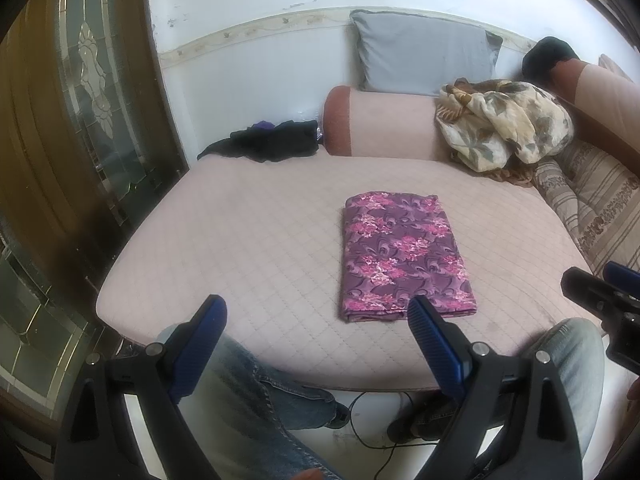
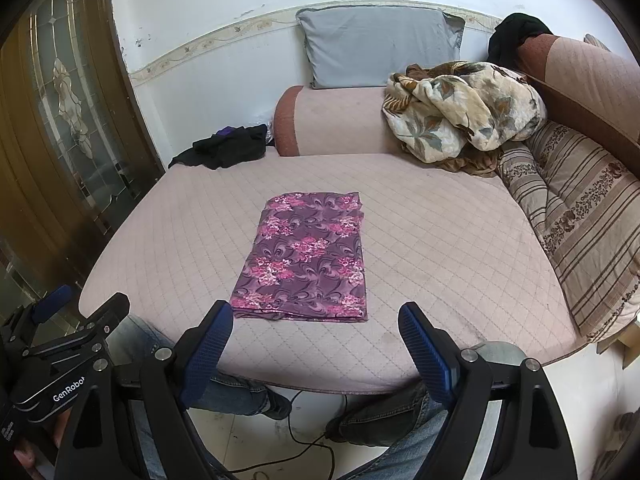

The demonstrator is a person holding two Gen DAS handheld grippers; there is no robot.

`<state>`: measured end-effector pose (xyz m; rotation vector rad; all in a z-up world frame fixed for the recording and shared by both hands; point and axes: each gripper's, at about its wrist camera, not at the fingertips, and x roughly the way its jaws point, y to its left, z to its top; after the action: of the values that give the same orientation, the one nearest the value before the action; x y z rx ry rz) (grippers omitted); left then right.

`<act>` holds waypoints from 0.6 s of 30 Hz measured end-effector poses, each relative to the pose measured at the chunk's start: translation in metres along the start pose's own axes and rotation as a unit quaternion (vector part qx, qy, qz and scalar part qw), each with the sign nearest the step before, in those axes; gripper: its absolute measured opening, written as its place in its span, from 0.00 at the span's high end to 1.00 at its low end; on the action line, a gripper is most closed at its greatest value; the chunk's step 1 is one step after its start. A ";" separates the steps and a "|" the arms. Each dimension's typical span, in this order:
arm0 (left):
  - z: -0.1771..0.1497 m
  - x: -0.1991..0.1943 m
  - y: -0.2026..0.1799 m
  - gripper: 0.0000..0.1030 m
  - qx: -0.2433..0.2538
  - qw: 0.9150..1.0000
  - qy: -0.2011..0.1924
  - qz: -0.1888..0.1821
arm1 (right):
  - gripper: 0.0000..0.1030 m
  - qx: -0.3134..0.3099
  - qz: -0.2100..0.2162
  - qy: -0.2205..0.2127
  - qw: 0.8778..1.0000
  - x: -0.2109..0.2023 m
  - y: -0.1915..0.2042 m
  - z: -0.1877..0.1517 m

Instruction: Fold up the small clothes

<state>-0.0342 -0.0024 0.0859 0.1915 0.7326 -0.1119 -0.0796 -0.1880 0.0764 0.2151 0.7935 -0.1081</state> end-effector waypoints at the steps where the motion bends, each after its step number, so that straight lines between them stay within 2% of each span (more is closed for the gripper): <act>1: 0.000 0.001 0.000 0.11 0.001 1.000 0.001 -0.001 | 0.14 0.000 0.000 0.000 1.000 0.000 0.000 0.000; 18: 0.000 0.007 0.001 0.11 0.005 1.000 0.011 -0.002 | 0.14 0.004 0.001 0.007 1.000 0.008 -0.005 -0.001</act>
<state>-0.0287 -0.0016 0.0817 0.2015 0.7535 -0.1178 -0.0757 -0.1927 0.0699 0.2236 0.8078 -0.1084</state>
